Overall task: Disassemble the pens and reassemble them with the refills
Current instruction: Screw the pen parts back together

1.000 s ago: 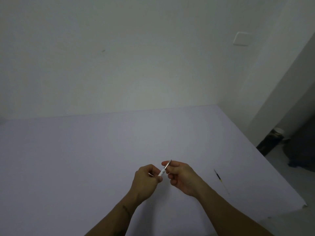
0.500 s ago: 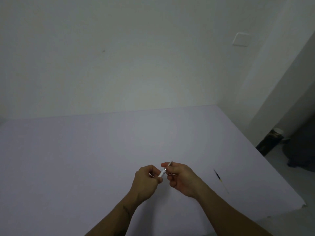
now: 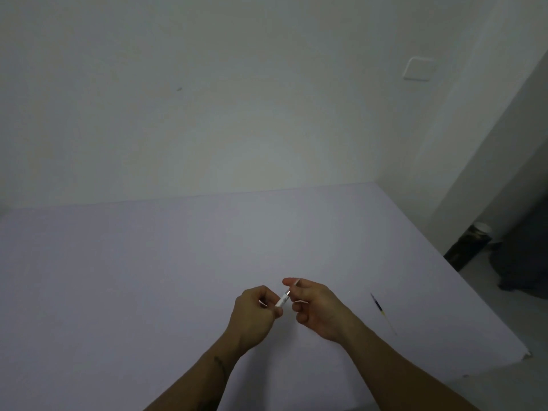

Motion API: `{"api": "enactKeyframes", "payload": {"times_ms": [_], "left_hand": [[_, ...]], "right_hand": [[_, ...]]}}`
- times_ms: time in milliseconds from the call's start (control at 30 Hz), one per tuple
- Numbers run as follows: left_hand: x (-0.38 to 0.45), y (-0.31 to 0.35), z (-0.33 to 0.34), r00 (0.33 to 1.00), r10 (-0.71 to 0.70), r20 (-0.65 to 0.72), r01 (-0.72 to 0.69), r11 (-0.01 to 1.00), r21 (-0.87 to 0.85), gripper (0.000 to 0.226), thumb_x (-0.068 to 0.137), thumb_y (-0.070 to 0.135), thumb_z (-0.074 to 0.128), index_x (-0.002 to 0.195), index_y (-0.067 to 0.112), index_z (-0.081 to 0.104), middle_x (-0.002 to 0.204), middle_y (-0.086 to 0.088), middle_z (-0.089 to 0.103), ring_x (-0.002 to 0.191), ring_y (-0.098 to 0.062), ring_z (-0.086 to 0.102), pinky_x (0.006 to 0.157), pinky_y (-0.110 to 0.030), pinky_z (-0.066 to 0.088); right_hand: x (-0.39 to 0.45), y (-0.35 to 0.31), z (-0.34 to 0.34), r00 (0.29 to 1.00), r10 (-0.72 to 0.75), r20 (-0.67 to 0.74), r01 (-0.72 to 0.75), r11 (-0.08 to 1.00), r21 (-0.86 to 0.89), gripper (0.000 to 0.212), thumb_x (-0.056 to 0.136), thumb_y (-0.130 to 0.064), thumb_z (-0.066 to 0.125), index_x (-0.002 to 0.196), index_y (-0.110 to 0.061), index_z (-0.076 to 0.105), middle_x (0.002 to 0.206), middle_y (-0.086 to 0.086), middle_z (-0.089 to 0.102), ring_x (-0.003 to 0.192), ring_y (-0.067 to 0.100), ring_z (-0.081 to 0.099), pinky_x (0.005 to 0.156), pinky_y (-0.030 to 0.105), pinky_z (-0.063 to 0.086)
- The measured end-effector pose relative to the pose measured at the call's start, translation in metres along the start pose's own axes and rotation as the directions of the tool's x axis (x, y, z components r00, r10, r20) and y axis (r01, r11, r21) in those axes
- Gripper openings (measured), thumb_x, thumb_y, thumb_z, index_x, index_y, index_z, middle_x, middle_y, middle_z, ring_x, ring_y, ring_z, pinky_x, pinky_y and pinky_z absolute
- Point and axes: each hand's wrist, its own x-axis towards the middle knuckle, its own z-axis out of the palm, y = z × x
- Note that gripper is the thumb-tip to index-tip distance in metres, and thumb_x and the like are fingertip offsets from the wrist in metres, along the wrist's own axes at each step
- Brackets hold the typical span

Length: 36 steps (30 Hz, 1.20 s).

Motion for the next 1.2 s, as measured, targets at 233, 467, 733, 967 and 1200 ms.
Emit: {"api": "enactKeyframes", "payload": {"times_ms": [233, 467, 733, 967, 1200], "left_hand": [[0.002, 0.000, 0.003, 1.000, 0.002, 0.005, -0.002, 1.000, 0.010, 0.015, 0.080, 0.009, 0.074, 0.073, 0.019, 0.067, 0.073, 0.001, 0.065, 0.059, -0.011, 0.056, 0.055, -0.022, 0.045], [0.006, -0.002, -0.004, 1.000, 0.006, -0.009, -0.006, 1.000, 0.020, 0.012, 0.081, 0.008, 0.072, 0.075, 0.016, 0.068, 0.075, 0.000, 0.065, 0.063, -0.012, 0.056, 0.057, -0.021, 0.045], [0.008, -0.006, 0.006, 1.000, 0.025, -0.008, -0.024, 0.998, 0.050, 0.017, 0.083, 0.007, 0.071, 0.073, 0.020, 0.066, 0.074, 0.001, 0.065, 0.060, -0.011, 0.056, 0.054, -0.018, 0.043], [0.009, -0.013, 0.017, 1.000, 0.025, -0.019, -0.023, 0.996, 0.081, 0.016, 0.084, 0.010, 0.068, 0.072, 0.021, 0.067, 0.073, 0.003, 0.066, 0.059, -0.011, 0.056, 0.055, -0.021, 0.046], [0.014, -0.016, 0.026, 0.998, -0.041, -0.042, 0.043, 0.999, 0.025, 0.014, 0.086, 0.011, 0.061, 0.078, 0.019, 0.070, 0.079, -0.002, 0.070, 0.062, -0.014, 0.058, 0.056, -0.025, 0.046]], "right_hand": [[0.006, 0.002, 0.001, 0.994, -0.046, -0.103, 0.039, 0.997, -0.069, 0.011, 0.089, -0.006, 0.065, 0.080, -0.005, 0.072, 0.062, 0.003, 0.048, 0.056, 0.013, 0.043, 0.045, 0.024, 0.036], [0.005, 0.004, 0.005, 0.994, -0.082, -0.066, 0.077, 0.993, -0.086, 0.008, 0.089, -0.006, 0.064, 0.094, -0.007, 0.071, 0.066, 0.002, 0.053, 0.056, 0.013, 0.046, 0.046, 0.024, 0.037], [0.008, 0.004, 0.006, 0.983, -0.100, -0.154, 0.072, 0.981, -0.180, 0.013, 0.091, -0.003, 0.062, 0.087, -0.005, 0.075, 0.068, 0.007, 0.054, 0.060, 0.015, 0.045, 0.046, 0.024, 0.038], [0.010, 0.005, -0.013, 0.990, -0.078, -0.118, 0.039, 0.954, -0.298, 0.006, 0.082, -0.010, 0.071, 0.083, -0.012, 0.076, 0.065, 0.002, 0.059, 0.057, 0.014, 0.050, 0.046, 0.024, 0.040], [0.006, 0.005, -0.075, 0.958, -0.204, -0.199, 0.036, 0.778, -0.628, 0.024, 0.080, -0.005, 0.072, 0.099, -0.019, 0.072, 0.076, 0.006, 0.065, 0.060, 0.014, 0.058, 0.048, 0.021, 0.047]]}}
